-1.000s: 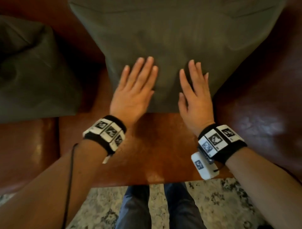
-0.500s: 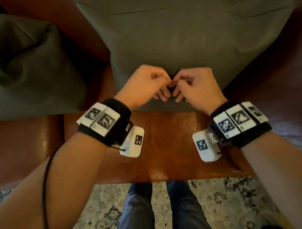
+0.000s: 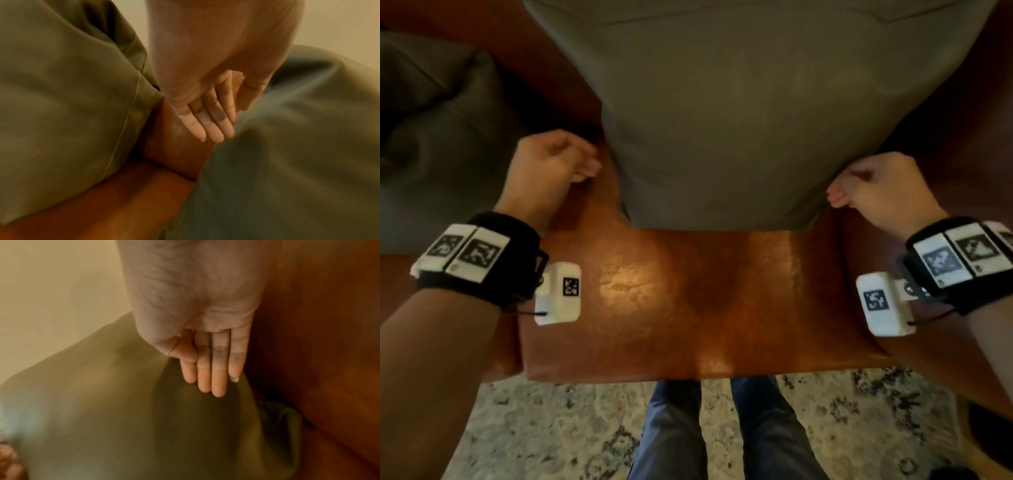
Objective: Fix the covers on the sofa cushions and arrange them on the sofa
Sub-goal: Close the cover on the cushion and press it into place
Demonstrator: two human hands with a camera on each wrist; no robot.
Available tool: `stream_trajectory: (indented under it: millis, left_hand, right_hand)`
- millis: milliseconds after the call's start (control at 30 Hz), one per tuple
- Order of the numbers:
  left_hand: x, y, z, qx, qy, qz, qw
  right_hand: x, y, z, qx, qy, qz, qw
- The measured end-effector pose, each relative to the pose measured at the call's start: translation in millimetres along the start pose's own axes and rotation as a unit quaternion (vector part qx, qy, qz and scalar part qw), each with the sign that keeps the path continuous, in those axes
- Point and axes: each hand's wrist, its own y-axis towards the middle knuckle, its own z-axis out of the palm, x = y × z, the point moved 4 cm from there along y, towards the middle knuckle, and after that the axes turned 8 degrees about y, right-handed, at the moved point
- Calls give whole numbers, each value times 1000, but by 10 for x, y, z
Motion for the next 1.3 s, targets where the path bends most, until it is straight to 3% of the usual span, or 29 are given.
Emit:
stream_trajectory:
  millis: [67, 100, 167, 233, 300, 433, 567, 667, 733, 800, 867, 933, 1033, 1167, 1300]
  left_hand:
    - [-78, -162, 219, 113, 84, 17, 990]
    - [-146, -279, 425, 192, 146, 38, 970]
    - [-284, -512, 939, 326, 266, 109, 901]
    - [-396, -657, 1421, 391, 356, 148, 836]
    - [-438, -607, 1678, 381, 428, 116, 811]
    - [-335, -257, 1563, 353, 447, 64, 819]
    - [-55, -55, 997, 300, 425, 3, 854]
    - [205, -104, 659, 260, 445, 30, 856]
    - [284, -292, 784, 310, 467, 49, 827]
    - [225, -523, 1199, 390, 457, 82, 795]
    - [77, -660, 1705, 420, 448, 128, 779]
    - [1, -605, 2064, 421, 421, 123, 794]
    - [64, -402, 2191, 404, 427, 103, 802]
    - [299, -231, 1948, 386, 462, 55, 797]
    - [608, -152, 1683, 369, 456, 14, 810]
  right_hand:
    - [-1, -109, 67, 30, -32, 1, 999]
    - [53, -171, 198, 78, -64, -9, 995]
    - [209, -300, 600, 206, -161, -56, 964]
    - [362, -351, 1016, 271, -233, -93, 929]
    - [425, -253, 1267, 274, -251, -102, 923]
    - [344, 14, 1234, 272, -224, -65, 934]
    - [70, 27, 959, 260, -228, -35, 938]
    - [-249, -69, 689, 209, -234, 42, 949]
    - [-296, -173, 718, 208, -237, 58, 947]
    - [-147, -275, 990, 258, -239, 21, 936]
    - [27, -304, 1320, 286, -250, -28, 925]
    - [82, -224, 1527, 292, -262, -42, 919]
    - [-47, -48, 1539, 297, -260, -19, 919]
    - [-338, 51, 1250, 292, -307, 32, 906]
    - [-523, 85, 970, 253, -277, 74, 924]
